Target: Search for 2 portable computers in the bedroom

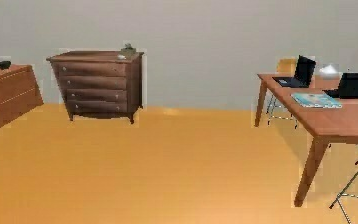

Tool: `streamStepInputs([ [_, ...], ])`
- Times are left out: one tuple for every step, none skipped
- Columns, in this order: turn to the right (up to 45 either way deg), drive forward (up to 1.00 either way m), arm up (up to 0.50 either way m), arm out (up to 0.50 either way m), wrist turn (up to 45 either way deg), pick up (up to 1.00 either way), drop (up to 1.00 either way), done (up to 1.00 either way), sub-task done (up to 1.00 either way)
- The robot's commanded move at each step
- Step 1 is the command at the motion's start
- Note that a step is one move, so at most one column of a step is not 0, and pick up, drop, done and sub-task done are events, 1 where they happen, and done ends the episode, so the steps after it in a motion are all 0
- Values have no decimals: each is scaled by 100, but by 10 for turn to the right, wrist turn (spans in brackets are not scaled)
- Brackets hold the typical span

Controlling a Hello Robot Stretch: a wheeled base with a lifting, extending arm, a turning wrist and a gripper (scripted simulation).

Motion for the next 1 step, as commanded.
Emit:
streamStepInputs([
  [0,60,0,0,0,0,0,0,0],
])
